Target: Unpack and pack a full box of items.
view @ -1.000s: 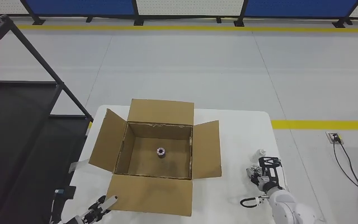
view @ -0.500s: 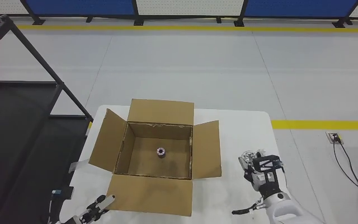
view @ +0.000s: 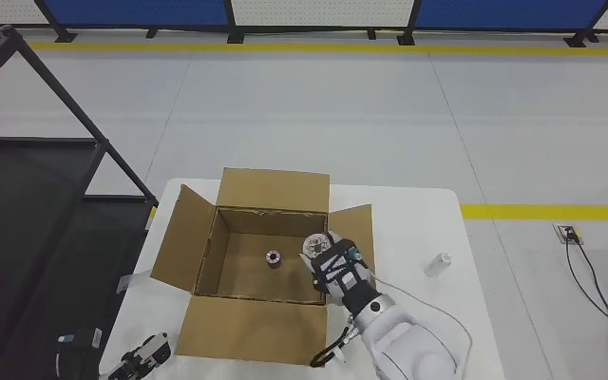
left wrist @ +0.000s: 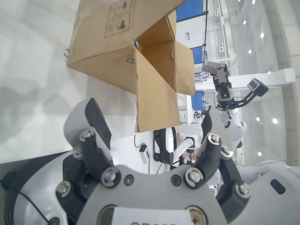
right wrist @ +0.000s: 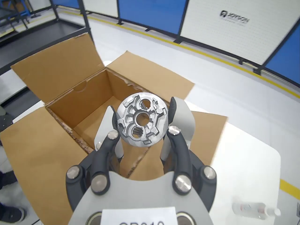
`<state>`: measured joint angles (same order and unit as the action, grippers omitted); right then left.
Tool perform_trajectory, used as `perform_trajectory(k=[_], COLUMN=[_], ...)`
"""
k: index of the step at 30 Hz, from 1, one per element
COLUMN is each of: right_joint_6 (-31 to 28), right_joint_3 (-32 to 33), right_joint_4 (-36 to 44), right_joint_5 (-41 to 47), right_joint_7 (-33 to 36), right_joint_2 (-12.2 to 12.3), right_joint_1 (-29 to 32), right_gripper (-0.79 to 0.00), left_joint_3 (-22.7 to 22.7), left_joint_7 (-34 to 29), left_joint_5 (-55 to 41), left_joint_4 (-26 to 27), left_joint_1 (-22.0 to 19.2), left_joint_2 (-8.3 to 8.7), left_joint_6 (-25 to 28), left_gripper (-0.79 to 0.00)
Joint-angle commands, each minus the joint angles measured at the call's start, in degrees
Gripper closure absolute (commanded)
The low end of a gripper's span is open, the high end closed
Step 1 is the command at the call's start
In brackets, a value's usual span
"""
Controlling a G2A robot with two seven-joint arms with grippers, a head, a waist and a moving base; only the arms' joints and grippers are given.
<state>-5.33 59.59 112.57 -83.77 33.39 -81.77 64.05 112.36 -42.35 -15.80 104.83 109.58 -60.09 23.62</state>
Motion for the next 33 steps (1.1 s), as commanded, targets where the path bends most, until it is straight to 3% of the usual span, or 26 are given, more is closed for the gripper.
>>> perform_trajectory(k=[1,8,14,18,33], right_joint_6=[0.62,1.92,3.54,4.01,4.64], right_joint_3=[-3.16,-9.02,-13.65,-14.2,-14.49], right_joint_4=[-5.87,-26.92,-40.85,-46.7,-49.77], right_joint_5=[1.42,9.2,13.02,16.17,17.35], right_joint_7=[3.6,9.5,12.65,14.94,14.52], right_joint_2=[-0.97,-4.55,-7.4,-8.58,-9.15], right_joint_1=[-6.85,-24.27,-32.14,-34.77,-34.03], right_gripper=[0.0,0.0,0.0,0.0,0.0], left_joint_3=[0.78,2.46,2.94,3.15,1.78], left_joint_7=[0.08,-0.43,-0.68,-0.76,-1.53], left_joint_5=[-1.37,-4.11,-4.55,-4.29,-1.18], left_joint_4=[-0.82,-2.04,-2.09,-1.64,0.3], left_joint_1=[0.39,1.63,2.1,2.1,0.69], left_joint_2=[-0.04,-0.17,-0.26,-0.29,-0.26], left_joint_6=[0.76,2.62,3.01,2.96,0.73], left_gripper=[-0.785,-0.785,-0.785,-0.785,-0.785])
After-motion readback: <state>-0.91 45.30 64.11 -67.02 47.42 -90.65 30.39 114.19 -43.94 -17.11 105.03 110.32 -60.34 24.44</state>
